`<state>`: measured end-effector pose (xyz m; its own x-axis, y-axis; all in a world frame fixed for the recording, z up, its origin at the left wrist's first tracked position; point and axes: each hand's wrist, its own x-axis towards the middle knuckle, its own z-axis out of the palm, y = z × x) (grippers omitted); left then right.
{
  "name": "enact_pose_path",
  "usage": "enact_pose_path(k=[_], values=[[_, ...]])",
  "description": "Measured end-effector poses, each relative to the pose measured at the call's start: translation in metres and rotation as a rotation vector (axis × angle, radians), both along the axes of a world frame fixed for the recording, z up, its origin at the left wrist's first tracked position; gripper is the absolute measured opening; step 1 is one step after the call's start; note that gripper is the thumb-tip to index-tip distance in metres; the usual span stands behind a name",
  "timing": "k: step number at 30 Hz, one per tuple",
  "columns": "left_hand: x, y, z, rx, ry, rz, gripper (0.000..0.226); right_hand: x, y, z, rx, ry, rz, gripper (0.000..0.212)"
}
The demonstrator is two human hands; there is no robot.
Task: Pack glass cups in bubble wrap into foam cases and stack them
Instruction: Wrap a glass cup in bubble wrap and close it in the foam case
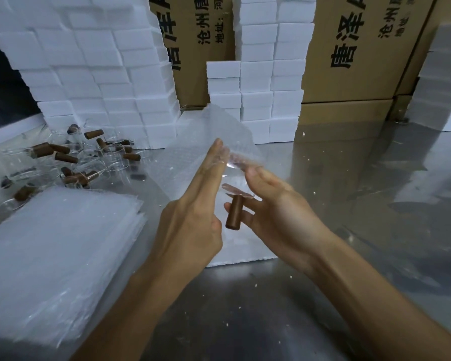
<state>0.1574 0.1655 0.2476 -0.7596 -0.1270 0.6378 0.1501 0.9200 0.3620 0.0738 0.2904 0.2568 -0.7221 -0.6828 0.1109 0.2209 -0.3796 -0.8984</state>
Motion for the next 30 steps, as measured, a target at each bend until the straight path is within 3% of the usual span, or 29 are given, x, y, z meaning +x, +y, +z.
enact_pose_path(k=[6,11,15,16,19,22,24,27,30], values=[[-0.003,0.016,-0.008,-0.136,-0.032,-0.025,0.109,-0.003,-0.004,-0.006,-0.064,0.002,-0.073,0.013],[-0.007,0.032,-0.014,-0.177,0.019,-0.133,0.099,-0.005,-0.005,-0.011,-0.172,-0.047,-0.109,0.040],[-0.007,0.036,-0.017,-0.138,0.023,-0.303,0.089,-0.005,-0.006,-0.015,-0.116,-0.109,-0.097,0.030],[-0.005,0.034,-0.016,-0.086,0.024,-0.352,0.084,-0.006,-0.006,-0.013,-0.094,-0.094,-0.105,0.022],[0.000,0.020,-0.006,0.139,0.196,-0.396,0.054,-0.009,-0.004,-0.006,-0.135,-0.130,-0.104,0.030],[-0.003,-0.008,0.003,0.188,0.490,-0.104,0.026,-0.017,0.003,-0.004,-0.129,-0.093,-0.050,0.040],[-0.003,-0.030,0.006,0.378,0.539,0.138,0.016,-0.020,0.008,-0.003,-0.104,-0.041,0.009,0.042],[0.000,-0.055,0.014,0.875,0.403,0.211,0.012,-0.019,0.012,-0.003,-0.076,0.020,0.098,0.036],[0.005,-0.068,0.022,1.266,0.105,-0.084,0.018,-0.017,0.011,-0.005,-0.070,0.036,0.146,0.021]])
